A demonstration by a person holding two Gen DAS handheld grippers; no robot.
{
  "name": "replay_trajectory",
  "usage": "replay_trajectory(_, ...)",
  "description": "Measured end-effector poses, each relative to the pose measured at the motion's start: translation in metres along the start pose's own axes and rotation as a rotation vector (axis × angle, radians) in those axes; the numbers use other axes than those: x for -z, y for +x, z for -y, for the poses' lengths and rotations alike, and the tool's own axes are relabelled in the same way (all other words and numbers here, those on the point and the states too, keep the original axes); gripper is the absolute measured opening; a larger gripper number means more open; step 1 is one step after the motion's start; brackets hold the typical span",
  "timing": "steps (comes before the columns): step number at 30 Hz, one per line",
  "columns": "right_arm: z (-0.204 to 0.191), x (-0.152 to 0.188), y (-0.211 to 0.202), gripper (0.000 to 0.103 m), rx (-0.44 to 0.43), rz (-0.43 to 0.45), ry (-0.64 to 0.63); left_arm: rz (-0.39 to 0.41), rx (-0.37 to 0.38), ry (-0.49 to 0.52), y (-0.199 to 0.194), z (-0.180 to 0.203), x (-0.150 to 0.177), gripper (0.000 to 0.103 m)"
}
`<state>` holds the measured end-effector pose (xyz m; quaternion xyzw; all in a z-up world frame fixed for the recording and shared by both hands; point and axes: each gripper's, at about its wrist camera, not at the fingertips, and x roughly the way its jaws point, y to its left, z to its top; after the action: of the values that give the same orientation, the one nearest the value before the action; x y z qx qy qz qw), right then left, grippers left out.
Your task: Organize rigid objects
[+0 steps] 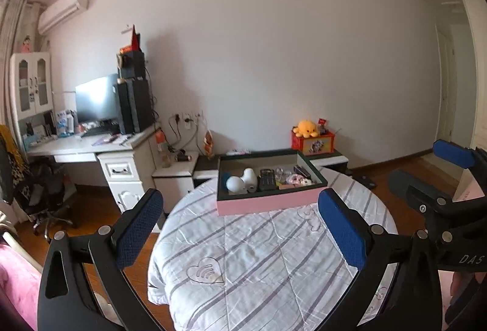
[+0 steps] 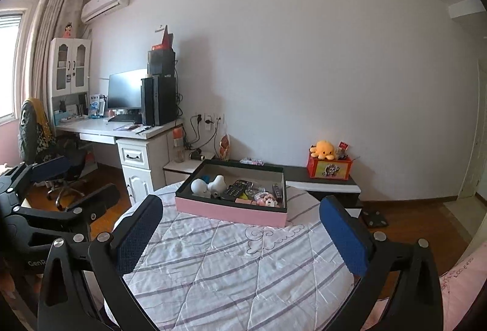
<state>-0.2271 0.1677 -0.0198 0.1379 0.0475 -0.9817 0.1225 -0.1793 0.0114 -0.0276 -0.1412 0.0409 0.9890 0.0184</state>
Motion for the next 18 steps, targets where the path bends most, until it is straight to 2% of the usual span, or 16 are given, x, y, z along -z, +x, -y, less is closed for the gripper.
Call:
replay_trajectory(9, -0.009, -0.004, -0.034, 0.103, -0.004, 0.054, -0.012, 0.083, -0.048, 0.018, -0.043, 0.0, -0.006, 0.103)
replay_trajectory(18, -0.018, -0.013, -0.071, 0.103, -0.001, 0.129, -0.027, 0.151, -0.06, 0.006, -0.087, -0.003, -0.013, 0.103)
